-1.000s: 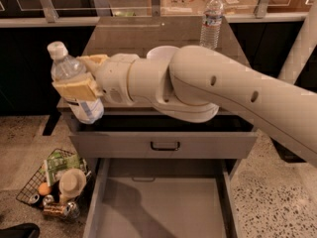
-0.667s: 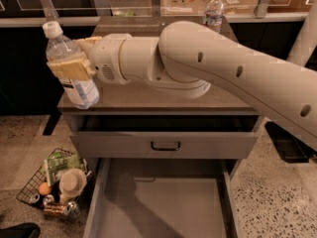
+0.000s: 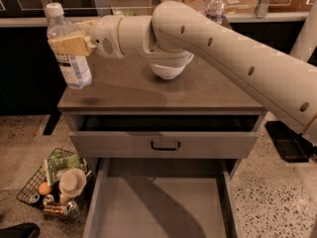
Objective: Pick blue plastic bottle from middle drawer and place on counter
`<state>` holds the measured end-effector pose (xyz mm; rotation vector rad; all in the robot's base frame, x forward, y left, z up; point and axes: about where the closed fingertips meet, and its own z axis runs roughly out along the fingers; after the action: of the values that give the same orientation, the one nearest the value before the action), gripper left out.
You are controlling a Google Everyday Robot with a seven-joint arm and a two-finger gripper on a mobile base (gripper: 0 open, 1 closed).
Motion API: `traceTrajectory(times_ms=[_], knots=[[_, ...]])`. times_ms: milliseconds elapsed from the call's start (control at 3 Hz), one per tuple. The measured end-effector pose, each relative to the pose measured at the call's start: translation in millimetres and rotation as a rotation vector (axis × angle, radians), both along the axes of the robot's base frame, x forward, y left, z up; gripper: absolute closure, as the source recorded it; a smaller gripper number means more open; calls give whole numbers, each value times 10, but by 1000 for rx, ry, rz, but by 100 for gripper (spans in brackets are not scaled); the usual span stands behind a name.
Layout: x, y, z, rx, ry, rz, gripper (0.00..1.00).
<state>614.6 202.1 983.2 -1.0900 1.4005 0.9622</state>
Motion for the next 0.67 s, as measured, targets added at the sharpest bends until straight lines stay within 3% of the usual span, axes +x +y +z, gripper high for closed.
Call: traceTrajectory(times_ms=[333,667], knots=[[237,13,-143,-36,1,34,100],[295,-56,-273,-91,-24,42,100]])
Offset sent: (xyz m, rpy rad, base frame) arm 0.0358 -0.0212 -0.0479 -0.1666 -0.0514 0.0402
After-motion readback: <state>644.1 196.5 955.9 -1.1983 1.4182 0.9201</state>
